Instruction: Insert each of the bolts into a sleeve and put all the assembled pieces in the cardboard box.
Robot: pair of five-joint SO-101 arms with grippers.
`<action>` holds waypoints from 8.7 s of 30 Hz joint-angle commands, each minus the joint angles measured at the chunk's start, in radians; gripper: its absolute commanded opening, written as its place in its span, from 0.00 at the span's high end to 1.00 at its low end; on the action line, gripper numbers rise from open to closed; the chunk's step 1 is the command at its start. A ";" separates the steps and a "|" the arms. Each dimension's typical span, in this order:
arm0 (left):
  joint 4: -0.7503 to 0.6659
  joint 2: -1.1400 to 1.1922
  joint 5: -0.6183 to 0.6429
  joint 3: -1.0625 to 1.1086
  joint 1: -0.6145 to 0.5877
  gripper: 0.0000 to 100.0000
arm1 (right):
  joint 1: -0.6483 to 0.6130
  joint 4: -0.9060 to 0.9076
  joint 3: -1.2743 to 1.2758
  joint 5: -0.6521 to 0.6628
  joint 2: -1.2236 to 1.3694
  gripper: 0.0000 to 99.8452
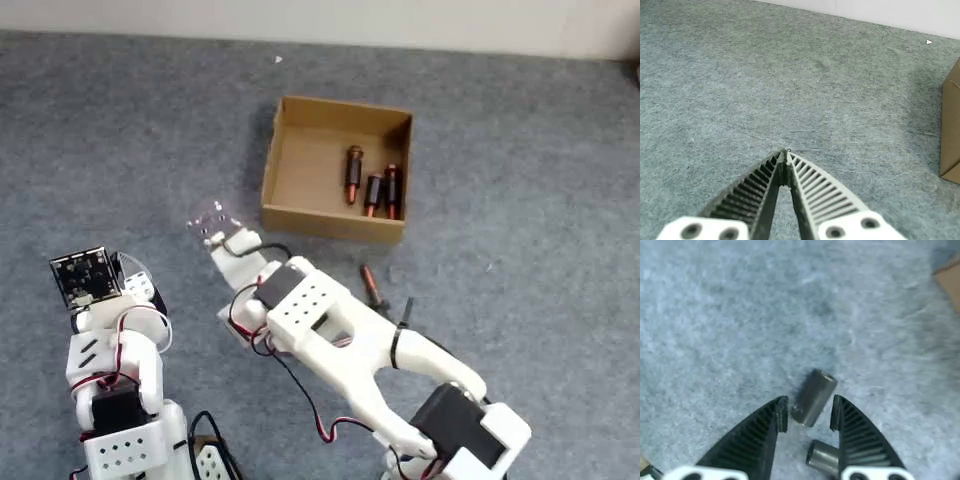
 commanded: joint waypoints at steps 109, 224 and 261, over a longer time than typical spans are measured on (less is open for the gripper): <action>0.376 1.391 -1.091 -1.093 0.897 0.86 | 1.283 -0.177 0.584 -0.114 -0.874 0.99; 0.847 2.238 -1.402 -1.836 0.803 0.99 | 1.374 -0.108 0.484 -0.106 -0.875 0.99; 0.396 1.925 -0.934 -1.287 0.584 0.85 | 1.320 -0.108 0.484 -0.071 -0.875 0.99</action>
